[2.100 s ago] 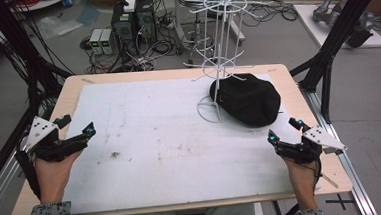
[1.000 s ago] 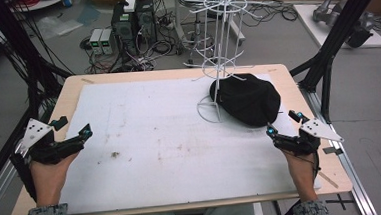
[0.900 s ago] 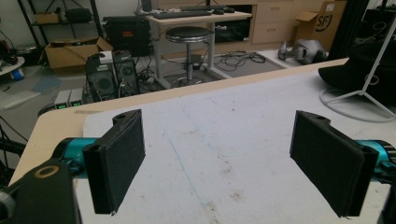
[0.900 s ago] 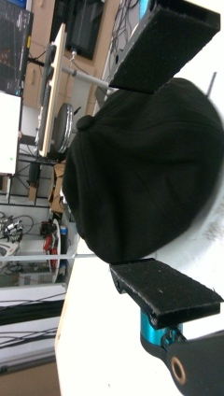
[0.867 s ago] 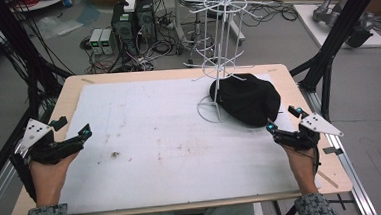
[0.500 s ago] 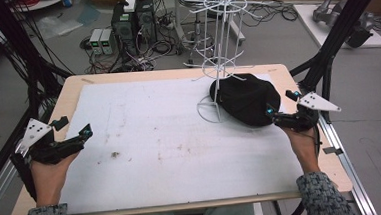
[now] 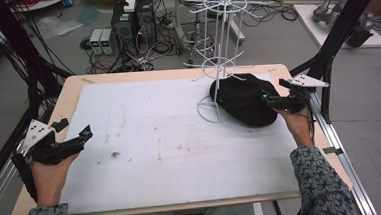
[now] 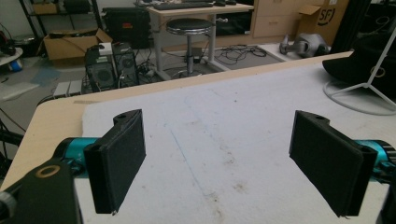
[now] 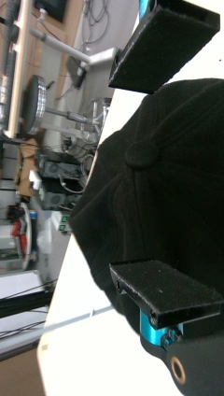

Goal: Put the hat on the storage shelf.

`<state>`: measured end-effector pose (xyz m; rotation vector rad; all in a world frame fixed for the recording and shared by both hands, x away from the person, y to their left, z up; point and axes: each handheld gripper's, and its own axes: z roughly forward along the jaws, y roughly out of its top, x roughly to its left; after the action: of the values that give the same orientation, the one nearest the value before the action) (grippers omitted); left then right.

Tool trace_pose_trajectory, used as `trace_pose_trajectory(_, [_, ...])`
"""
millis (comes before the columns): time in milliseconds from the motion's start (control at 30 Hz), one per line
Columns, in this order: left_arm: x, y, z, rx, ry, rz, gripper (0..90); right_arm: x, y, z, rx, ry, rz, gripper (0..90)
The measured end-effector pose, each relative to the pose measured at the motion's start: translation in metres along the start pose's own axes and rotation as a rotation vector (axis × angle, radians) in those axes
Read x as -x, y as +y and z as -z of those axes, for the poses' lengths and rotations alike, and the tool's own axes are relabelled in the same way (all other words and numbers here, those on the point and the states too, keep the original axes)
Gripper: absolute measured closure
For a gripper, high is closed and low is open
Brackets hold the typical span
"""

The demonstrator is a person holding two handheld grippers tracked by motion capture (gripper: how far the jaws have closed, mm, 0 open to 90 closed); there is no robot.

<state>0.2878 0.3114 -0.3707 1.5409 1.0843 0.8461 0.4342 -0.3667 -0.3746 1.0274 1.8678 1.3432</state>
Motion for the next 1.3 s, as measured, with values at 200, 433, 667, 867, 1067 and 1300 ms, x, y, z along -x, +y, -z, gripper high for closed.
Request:
trace_pose_trajectory(200, [0.000, 0.000, 0.000, 0.003, 0.000, -0.001, 18.7, 0.003, -0.005, -0.013, 0.011, 0.034, -0.013, 15.9])
trace_pose_trajectory(433, [0.001, 0.001, -0.002, -0.001, -0.007, -0.004, 18.7, 0.004, -0.009, -0.026, -0.003, 0.045, -0.002, 15.9])
trace_pose_trajectory(667, [0.001, 0.000, -0.003, -0.002, -0.011, 0.000, 18.7, 0.005, -0.016, -0.036, -0.050, 0.045, -0.003, 19.9])
trace_pose_trajectory(867, [0.002, 0.000, -0.004, -0.004, -0.013, -0.003, 18.7, 0.002, -0.017, -0.039, -0.101, 0.022, 0.044, 35.8])
trace_pose_trajectory(1067, [0.002, 0.000, -0.003, -0.002, -0.013, -0.001, 18.7, -0.001, -0.016, -0.039, -0.139, 0.006, 0.024, 60.1])
trace_pose_trajectory(1300, [0.002, 0.000, -0.003, 0.001, -0.014, 0.002, 18.7, -0.005, -0.011, -0.034, -0.115, -0.031, 0.024, 67.5])
